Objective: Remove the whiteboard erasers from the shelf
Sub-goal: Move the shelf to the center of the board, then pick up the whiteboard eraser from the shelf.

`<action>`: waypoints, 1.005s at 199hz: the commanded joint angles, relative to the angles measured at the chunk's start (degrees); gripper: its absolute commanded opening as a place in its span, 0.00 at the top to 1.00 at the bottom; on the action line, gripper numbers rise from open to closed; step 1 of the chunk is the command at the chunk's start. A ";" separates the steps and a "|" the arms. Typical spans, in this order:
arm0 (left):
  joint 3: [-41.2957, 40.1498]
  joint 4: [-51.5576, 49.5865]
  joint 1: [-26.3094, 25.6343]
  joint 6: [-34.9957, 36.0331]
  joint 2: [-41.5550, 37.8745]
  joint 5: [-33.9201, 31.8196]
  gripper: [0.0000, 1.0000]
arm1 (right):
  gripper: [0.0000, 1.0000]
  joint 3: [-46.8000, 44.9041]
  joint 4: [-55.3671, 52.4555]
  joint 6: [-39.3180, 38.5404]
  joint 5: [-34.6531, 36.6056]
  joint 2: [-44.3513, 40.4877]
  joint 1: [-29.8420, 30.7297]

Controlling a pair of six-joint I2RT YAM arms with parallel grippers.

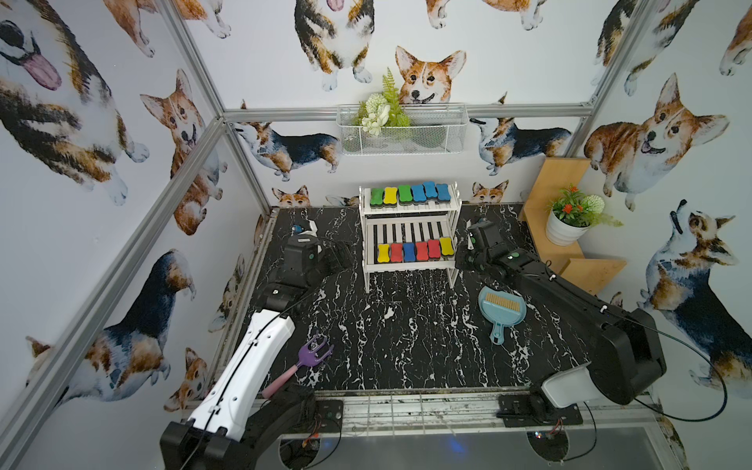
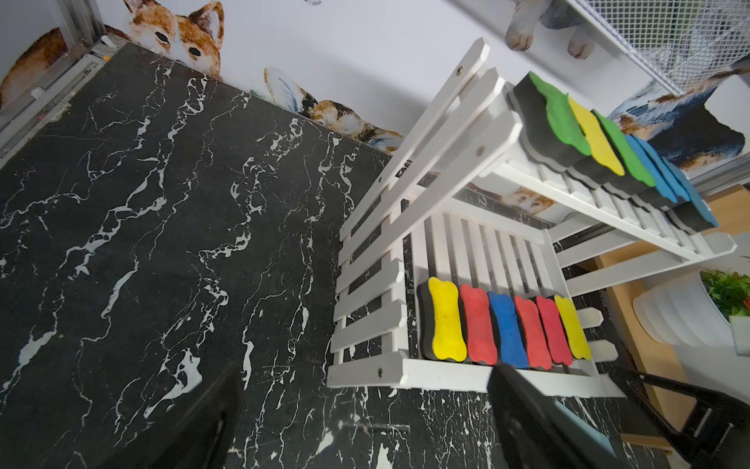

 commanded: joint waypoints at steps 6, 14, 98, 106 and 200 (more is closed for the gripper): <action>0.37 1.11 0.01 -0.32 0.06 0.32 0.00 | 0.90 0.99 0.48 1.33 -0.52 -0.27 0.38; 0.37 1.11 0.01 -0.32 0.02 0.28 0.00 | 0.90 1.29 0.12 1.19 -0.16 -0.13 0.33; -1.94 4.95 0.01 -1.02 -0.30 4.69 0.00 | 0.51 15.97 -3.99 -2.20 1.57 -3.50 0.33; -2.38 5.53 0.01 -1.15 -0.30 5.20 0.00 | 0.53 20.13 -5.57 -2.96 1.14 -2.09 0.41; -2.54 5.06 0.01 0.88 -0.98 3.26 0.00 | 0.57 82.73 -36.86 -8.83 8.51 35.59 1.06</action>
